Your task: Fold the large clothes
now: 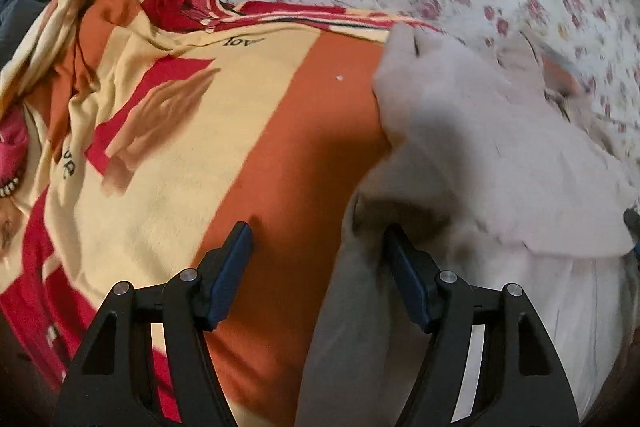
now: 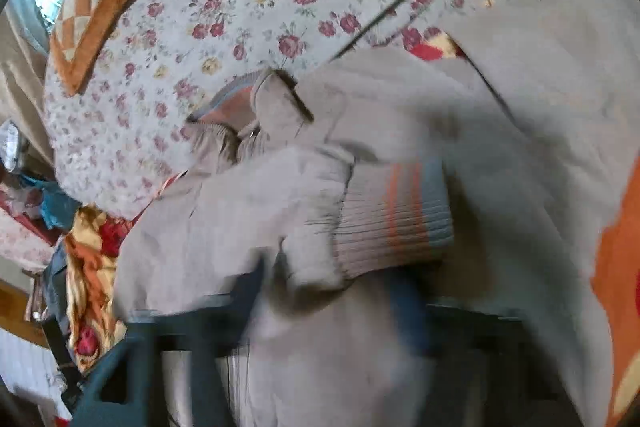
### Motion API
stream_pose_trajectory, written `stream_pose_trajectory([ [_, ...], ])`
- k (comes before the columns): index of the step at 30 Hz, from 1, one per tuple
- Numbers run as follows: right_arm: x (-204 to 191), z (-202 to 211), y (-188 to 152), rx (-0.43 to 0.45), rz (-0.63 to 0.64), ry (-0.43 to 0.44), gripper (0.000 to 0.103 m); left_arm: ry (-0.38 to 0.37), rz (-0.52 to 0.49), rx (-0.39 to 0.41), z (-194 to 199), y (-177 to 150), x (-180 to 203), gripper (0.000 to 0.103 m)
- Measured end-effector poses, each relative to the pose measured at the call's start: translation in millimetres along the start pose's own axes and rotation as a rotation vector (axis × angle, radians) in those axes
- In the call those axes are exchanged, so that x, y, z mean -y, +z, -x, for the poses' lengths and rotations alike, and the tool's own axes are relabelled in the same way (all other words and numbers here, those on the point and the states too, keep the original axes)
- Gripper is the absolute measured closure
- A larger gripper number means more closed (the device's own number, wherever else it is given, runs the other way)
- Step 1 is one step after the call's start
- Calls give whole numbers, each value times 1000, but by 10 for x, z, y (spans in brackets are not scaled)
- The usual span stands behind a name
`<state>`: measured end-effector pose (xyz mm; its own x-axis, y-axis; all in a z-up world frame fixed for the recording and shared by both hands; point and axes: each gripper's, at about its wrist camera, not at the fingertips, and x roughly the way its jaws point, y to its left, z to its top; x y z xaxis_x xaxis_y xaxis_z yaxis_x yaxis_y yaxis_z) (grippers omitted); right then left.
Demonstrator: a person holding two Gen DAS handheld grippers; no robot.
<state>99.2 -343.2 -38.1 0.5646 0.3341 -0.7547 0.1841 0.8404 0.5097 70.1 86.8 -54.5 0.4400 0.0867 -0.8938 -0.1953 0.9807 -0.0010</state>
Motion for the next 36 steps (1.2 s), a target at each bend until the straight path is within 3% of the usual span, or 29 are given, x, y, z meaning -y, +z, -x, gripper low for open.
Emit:
stream_pose_trajectory([
  [4, -97, 245, 136, 124, 56, -18, 75, -21, 49, 22, -27, 37, -121, 32],
  [6, -91, 364, 178, 199, 114, -106, 75, -61, 69, 37, -77, 18, -171, 31],
  [9, 52, 106, 226, 92, 103, -129, 75, -8, 16, 44, -50, -2, -72, 31],
  [10, 118, -46, 218, 21, 97, -145, 75, -6, 12, 35, -31, 4, -62, 31],
  [12, 198, -112, 193, -29, 86, -140, 74, -17, 20, 15, 45, -15, -82, 31],
  [14, 263, 81, 152, 6, 65, -125, 51, -14, 21, 12, 152, -57, -122, 31],
  [15, 279, 172, 128, 20, 64, -127, 46, -13, 19, 18, 235, -84, -157, 31],
  [19, 409, 630, -9, 90, 93, -214, 45, -15, 42, 68, 509, -146, -278, 31],
  [23, 317, 853, -28, 133, 137, -162, 45, -66, 65, 117, 689, -40, -194, 31],
  [29, -147, 557, 49, 137, 293, -171, 46, -78, 17, 135, 611, 182, 261, 31],
  [36, -160, 110, 142, 100, 321, -203, 46, -30, -44, 92, 123, 297, 650, 31],
])
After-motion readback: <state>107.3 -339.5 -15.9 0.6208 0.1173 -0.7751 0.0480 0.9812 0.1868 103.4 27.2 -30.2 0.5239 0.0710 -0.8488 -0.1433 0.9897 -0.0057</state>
